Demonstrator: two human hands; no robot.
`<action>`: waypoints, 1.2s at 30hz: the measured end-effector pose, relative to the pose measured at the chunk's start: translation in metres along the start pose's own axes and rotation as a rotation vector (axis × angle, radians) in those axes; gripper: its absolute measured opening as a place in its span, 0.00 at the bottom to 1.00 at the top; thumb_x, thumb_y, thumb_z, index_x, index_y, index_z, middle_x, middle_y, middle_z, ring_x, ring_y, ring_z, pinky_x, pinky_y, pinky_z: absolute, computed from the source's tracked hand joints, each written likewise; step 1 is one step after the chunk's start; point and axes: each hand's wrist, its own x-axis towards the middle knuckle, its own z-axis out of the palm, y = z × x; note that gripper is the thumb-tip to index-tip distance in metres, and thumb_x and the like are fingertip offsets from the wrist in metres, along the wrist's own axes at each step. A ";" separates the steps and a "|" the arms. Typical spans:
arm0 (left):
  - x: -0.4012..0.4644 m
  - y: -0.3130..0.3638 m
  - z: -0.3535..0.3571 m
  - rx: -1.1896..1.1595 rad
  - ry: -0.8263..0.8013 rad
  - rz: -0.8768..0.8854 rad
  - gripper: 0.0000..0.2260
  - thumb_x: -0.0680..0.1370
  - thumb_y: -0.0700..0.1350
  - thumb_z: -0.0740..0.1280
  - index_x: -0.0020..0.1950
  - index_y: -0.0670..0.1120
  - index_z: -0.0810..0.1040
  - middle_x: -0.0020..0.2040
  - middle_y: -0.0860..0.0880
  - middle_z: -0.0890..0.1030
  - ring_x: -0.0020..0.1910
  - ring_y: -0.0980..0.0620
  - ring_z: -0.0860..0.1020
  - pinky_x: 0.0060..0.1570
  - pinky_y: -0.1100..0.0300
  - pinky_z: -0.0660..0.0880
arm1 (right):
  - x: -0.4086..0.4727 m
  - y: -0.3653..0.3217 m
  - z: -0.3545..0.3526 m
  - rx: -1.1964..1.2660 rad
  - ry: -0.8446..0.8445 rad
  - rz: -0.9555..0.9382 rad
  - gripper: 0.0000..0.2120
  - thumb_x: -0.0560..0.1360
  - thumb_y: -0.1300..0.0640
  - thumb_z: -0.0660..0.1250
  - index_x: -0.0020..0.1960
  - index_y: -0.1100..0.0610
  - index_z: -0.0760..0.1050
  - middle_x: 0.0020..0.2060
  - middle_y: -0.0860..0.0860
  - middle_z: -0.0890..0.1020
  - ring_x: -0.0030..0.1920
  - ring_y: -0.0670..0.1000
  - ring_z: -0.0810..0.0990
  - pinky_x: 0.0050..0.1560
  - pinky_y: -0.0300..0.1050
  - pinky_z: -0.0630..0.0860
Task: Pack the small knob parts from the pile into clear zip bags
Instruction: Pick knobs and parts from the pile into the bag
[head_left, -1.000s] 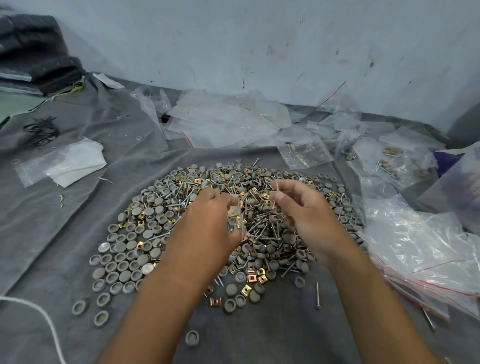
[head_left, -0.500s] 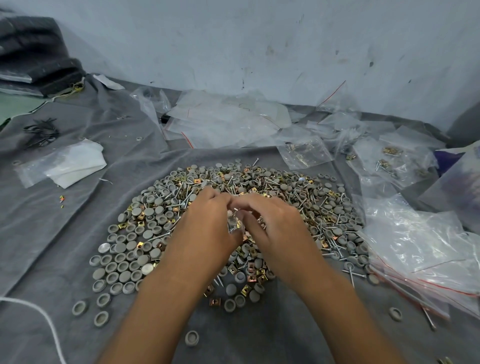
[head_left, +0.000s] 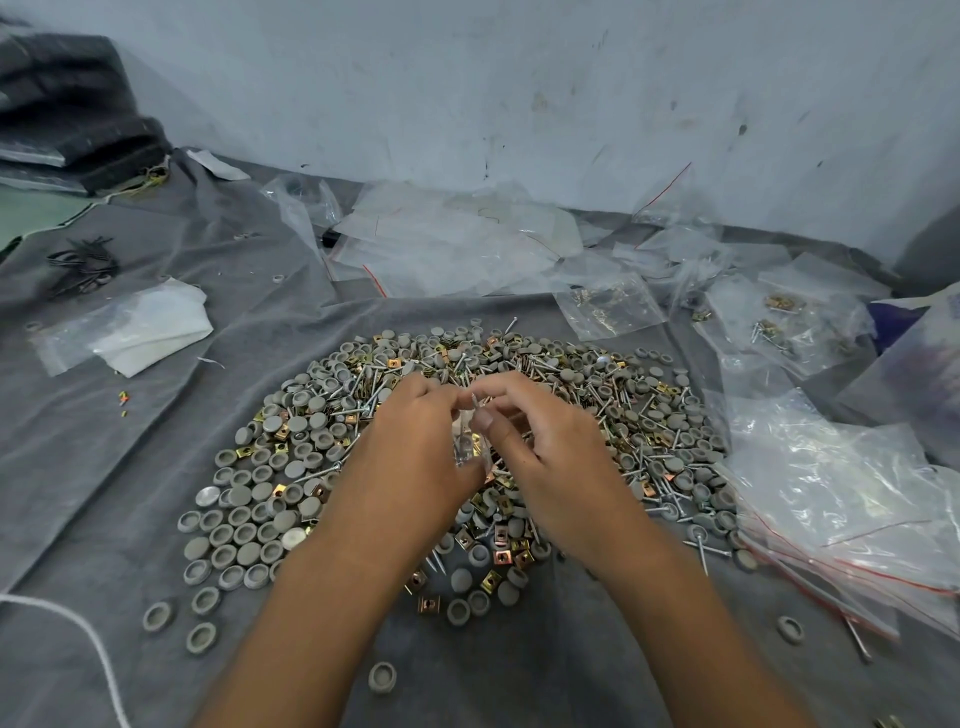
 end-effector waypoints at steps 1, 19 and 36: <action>0.000 0.000 0.000 0.000 -0.002 -0.002 0.23 0.72 0.51 0.76 0.65 0.53 0.76 0.52 0.58 0.67 0.47 0.59 0.67 0.47 0.63 0.66 | 0.000 0.000 0.000 0.020 0.011 0.012 0.07 0.84 0.50 0.63 0.59 0.42 0.77 0.48 0.39 0.82 0.51 0.39 0.80 0.47 0.30 0.72; -0.002 0.001 -0.001 -0.053 -0.006 -0.010 0.24 0.73 0.51 0.75 0.68 0.56 0.74 0.54 0.58 0.69 0.49 0.59 0.71 0.54 0.58 0.78 | 0.000 0.049 -0.034 -0.496 -0.159 0.297 0.17 0.78 0.49 0.72 0.66 0.40 0.76 0.54 0.36 0.76 0.53 0.39 0.71 0.54 0.39 0.72; -0.002 0.000 -0.003 -0.059 -0.002 -0.002 0.25 0.72 0.52 0.76 0.69 0.56 0.74 0.54 0.60 0.68 0.50 0.61 0.70 0.55 0.60 0.76 | 0.011 0.047 -0.010 -0.645 -0.058 0.175 0.03 0.81 0.48 0.66 0.54 0.44 0.74 0.52 0.39 0.77 0.54 0.46 0.68 0.46 0.44 0.65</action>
